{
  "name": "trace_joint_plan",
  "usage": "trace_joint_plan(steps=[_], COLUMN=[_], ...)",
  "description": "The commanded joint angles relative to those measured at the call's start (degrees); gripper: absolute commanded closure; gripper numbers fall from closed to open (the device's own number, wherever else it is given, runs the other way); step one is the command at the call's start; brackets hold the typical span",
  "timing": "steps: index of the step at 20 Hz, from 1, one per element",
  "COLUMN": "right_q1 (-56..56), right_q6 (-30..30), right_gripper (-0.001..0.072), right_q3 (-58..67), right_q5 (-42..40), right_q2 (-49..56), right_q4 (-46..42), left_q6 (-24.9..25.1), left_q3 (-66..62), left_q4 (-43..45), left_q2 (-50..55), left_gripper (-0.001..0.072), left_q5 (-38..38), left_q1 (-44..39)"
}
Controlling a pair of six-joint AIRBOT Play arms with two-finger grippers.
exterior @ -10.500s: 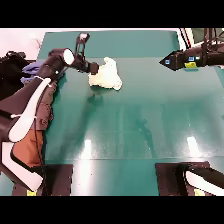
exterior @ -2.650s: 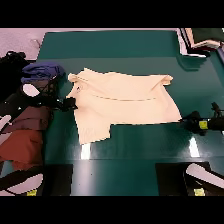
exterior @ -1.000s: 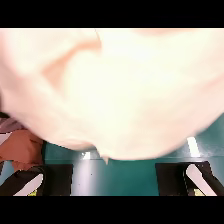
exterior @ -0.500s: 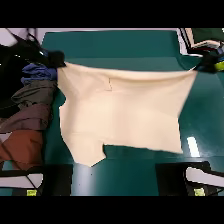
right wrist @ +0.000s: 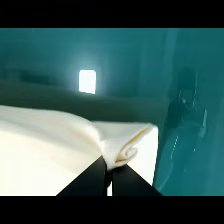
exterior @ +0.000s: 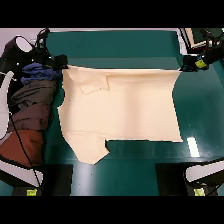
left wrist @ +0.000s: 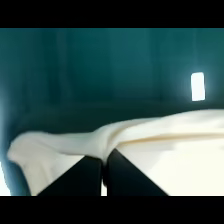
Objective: Fold the shirts.
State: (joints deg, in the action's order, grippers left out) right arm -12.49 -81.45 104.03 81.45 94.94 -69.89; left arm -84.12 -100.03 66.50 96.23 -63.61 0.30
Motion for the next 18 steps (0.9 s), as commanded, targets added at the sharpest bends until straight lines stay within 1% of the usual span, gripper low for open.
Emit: trace_joint_plan(steps=[1, 2, 7, 8, 9, 10, 11, 12, 13, 14, 16, 18], right_q1=[1.05, 1.57, 4.02, 4.02, 3.96, 3.61, 2.93, 2.21, 1.49, 0.7, -0.59, -0.92], right_q6=[0.79, 0.79, 0.74, 0.74, 0.72, 0.72, 0.72, 0.72, 0.79, 1.03, 1.44, 1.55], right_gripper=[0.0701, 0.0701, 0.07, 0.0697, 0.0577, 0.0407, 0.0387, 0.0388, 0.0387, 0.0387, 0.0387, 0.0387], right_q3=[-2.62, -5.46, -18.99, -20.68, -21.75, -21.86, -21.84, -21.84, -21.88, -21.92, -24.63, -29.66], right_q5=[2.93, 2.05, -6.16, -7.45, -7.87, -7.52, -6.29, -4.46, -2.12, 0.76, 3.48, 2.89], right_q2=[0.68, 0.24, -4.11, -5.16, -6.25, -7.04, -8.15, -9.46, -10.93, -12.66, -17.42, -22.25], right_q4=[-0.68, -0.68, -0.68, -0.61, -0.66, -0.61, -0.61, -0.61, -0.68, -0.66, -0.61, -0.59], left_q6=[4.09, 5.2, 5.07, 5.05, 4.9, 3.8, 2.23, 1.03, 0.85, -0.02, -0.11, -1.31], left_q3=[1.25, 2.82, 11.65, 12.52, 12.59, 12.28, 12.07, 12.13, 12.24, 13.7, 22.21, 35.15], left_q4=[-0.33, -0.42, -0.72, -0.59, 0.2, 1.14, 1.81, 2.45, 3.63, 5.9, 7.08, 6.93], left_q2=[0.5, 0.5, 0.5, 0.5, 0.48, 0.33, -0.57, -2.27, -4.22, -7.21, -14.75, -23.52], left_gripper=[0.0685, 0.0685, 0.0685, 0.0668, 0.0365, 0.016, 0.0161, 0.0161, 0.0162, 0.0162, 0.0162, 0.0162], left_q5=[-7.23, -7.85, -8.81, -9.99, -11.19, -12.02, -12.46, -12.46, -12.98, -13.49, -13.53, -12.5], left_q1=[1.81, 1.55, 0.87, 0.9, 0.87, 1.01, 1.29, 1.53, 1.53, 1.33, 1.36, 1.36])
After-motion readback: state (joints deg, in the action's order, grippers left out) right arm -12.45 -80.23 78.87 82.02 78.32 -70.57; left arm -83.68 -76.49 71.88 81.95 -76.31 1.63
